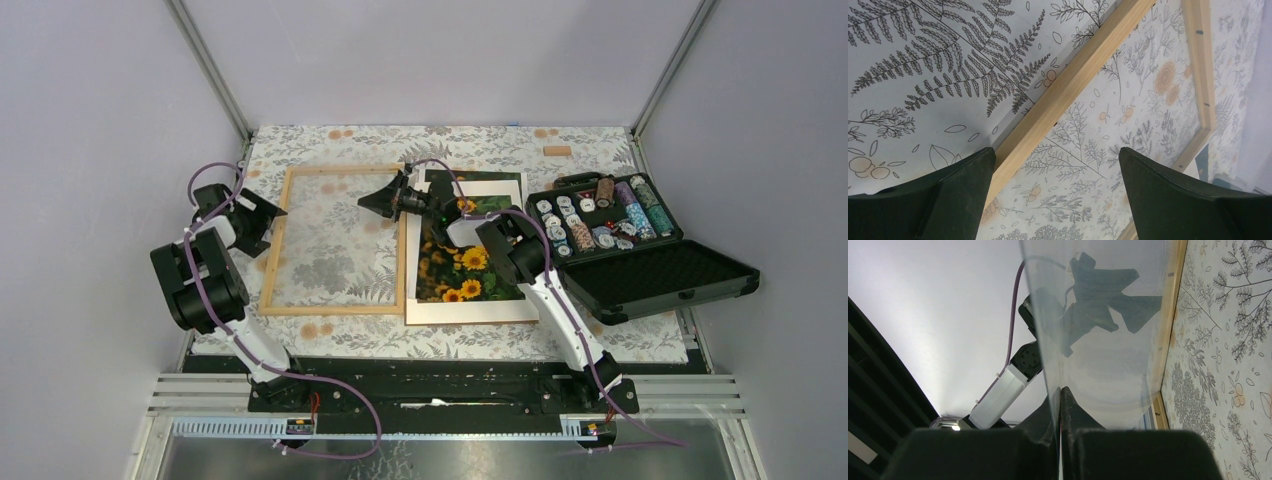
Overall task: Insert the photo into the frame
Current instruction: Place the photo frame item in the photo frame.
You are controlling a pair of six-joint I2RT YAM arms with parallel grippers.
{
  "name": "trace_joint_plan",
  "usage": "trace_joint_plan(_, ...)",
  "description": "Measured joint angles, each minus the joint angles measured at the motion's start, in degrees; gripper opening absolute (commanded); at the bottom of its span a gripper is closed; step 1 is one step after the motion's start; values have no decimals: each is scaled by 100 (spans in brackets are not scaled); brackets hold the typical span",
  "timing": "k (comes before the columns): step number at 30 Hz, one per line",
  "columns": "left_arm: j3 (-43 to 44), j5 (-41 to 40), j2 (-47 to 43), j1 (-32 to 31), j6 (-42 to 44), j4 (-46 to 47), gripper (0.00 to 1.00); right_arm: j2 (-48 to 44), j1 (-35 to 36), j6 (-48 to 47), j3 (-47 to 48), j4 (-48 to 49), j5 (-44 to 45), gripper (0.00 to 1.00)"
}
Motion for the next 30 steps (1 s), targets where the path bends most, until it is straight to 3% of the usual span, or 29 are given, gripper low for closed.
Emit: trace_joint_plan(30,-4,61,-26,33,-26,-22,99,101,2,66,74,76,2,0)
